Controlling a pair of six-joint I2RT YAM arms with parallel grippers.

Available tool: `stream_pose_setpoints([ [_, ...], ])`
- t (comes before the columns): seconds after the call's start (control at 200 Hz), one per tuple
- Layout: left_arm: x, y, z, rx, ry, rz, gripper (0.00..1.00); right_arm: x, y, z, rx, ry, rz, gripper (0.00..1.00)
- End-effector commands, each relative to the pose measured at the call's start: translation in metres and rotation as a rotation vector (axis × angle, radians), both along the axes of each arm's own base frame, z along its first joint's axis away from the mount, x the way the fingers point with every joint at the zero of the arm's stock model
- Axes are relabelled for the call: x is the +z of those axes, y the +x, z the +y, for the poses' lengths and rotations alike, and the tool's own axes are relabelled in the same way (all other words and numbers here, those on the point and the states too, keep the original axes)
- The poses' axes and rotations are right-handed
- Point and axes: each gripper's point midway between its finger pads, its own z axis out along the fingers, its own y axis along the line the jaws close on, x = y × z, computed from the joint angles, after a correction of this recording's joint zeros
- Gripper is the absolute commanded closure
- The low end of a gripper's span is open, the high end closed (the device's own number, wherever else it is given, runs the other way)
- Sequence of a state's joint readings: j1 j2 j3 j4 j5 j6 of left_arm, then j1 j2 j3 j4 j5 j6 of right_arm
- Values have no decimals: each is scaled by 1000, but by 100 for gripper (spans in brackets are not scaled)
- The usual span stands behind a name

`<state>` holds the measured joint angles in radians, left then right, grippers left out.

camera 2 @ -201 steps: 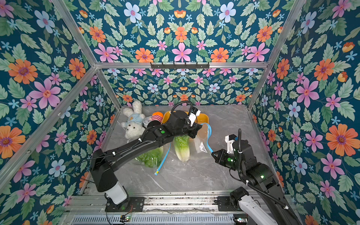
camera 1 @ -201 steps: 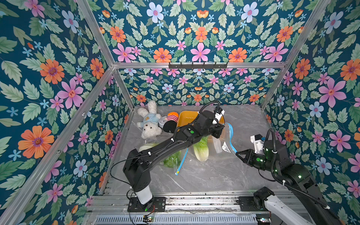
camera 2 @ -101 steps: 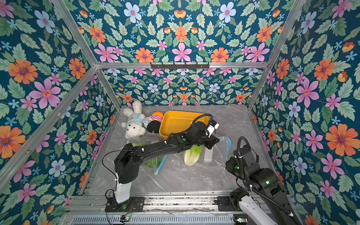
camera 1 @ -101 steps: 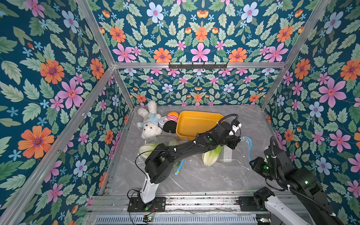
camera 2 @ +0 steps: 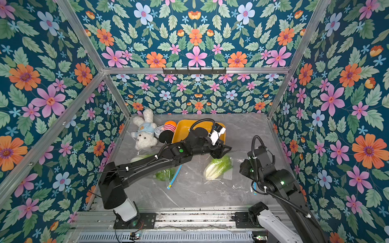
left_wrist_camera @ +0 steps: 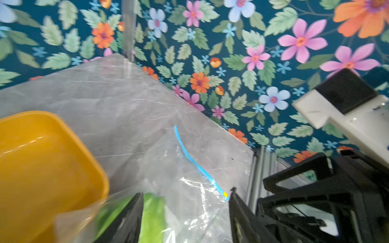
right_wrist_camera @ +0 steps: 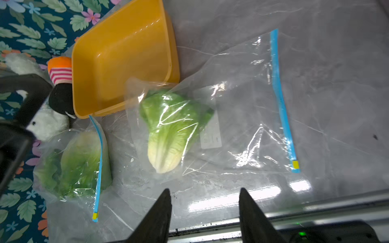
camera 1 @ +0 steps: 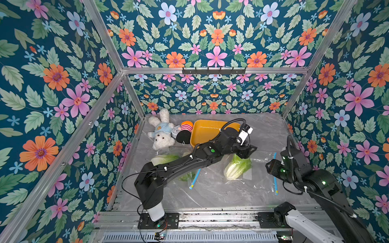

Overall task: Put the chinese cabbages into a zipper bag and zip it
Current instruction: Open the zipper of the food storage bag at the center of the board, then reset both arms

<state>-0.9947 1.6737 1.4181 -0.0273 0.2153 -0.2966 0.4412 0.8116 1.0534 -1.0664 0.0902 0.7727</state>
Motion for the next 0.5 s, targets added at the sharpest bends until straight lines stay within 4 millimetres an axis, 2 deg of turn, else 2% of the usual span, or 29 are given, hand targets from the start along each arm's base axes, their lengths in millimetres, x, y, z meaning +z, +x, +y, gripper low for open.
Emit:
stream_pose_setpoints([
  [0.0,-11,26,39,149,30,-10,34,2,39,42,111,107,-66,47],
  [0.17,-26,44,92,306,53,-2,33,-33,89,84,198,144,-11,45],
  [0.215,-30,47,105,352,63,-1,32,-44,99,89,209,134,7,42],
  [0.33,-34,57,135,449,66,-4,31,-74,113,83,193,35,73,41],
  [0.495,-36,68,171,556,75,-18,29,-110,104,59,167,-103,136,40],
])
